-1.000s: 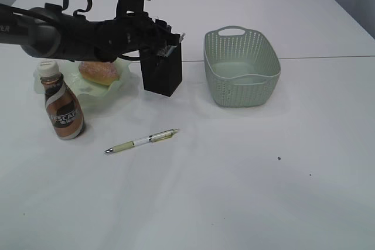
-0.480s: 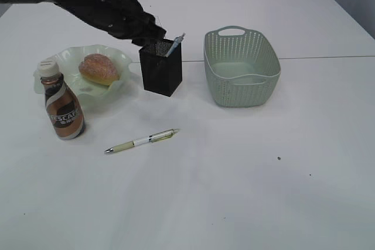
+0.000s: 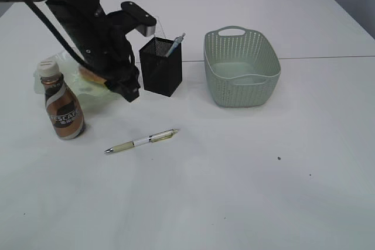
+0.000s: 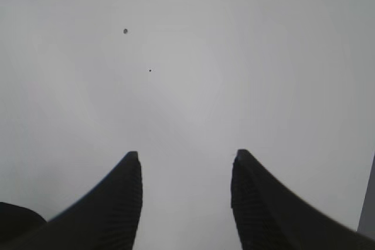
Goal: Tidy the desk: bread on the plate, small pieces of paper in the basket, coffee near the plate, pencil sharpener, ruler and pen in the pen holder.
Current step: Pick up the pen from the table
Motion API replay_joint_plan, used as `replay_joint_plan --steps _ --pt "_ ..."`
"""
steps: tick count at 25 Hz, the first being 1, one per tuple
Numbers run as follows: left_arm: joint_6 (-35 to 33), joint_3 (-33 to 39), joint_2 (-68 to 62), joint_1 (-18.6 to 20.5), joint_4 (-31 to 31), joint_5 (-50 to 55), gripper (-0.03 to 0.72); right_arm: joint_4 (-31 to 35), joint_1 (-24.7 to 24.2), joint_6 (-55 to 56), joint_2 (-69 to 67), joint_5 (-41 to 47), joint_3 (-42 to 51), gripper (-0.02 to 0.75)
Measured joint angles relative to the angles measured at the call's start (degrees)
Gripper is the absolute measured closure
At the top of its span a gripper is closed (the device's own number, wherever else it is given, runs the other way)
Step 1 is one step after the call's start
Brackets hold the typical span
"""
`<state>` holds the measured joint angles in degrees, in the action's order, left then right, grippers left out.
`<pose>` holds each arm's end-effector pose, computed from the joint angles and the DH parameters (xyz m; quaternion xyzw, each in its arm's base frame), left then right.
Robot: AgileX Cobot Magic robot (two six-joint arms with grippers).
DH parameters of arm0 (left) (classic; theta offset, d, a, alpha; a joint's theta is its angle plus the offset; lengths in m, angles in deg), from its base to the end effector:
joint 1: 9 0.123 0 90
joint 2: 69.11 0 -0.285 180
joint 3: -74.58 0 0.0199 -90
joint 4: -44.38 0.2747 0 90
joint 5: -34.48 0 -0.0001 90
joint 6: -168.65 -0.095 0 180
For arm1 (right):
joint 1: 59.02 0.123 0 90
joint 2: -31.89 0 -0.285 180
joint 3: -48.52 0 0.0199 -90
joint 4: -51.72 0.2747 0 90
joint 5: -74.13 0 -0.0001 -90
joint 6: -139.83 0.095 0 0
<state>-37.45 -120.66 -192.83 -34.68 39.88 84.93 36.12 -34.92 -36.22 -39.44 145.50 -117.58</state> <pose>0.4113 -0.2042 0.2034 0.4118 0.8921 -0.0337 0.1828 0.2091 0.0670 0.3518 -0.1858 0.9523 -0.0820 0.2276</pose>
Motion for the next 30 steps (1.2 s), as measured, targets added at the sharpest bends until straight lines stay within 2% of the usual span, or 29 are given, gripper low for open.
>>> replay_joint_plan --steps 5,13,20,30 --pt "-5.4 0.0 -3.4 -2.0 0.0 5.3 0.380 0.3 0.0 0.0 0.0 0.0 0.0 0.372" --pt "-6.4 -0.1 -8.4 -6.7 1.6 5.5 0.380 0.7 0.0 0.0 0.0 0.0 0.0 0.372" --pt "-6.5 -0.1 -10.8 -6.9 4.5 3.2 0.380 0.7 0.0 0.0 0.0 0.0 0.0 0.372" --pt "-6.5 -0.3 -12.8 -6.9 5.4 0.1 0.380 0.7 0.0 0.1 0.0 0.0 0.0 0.372"
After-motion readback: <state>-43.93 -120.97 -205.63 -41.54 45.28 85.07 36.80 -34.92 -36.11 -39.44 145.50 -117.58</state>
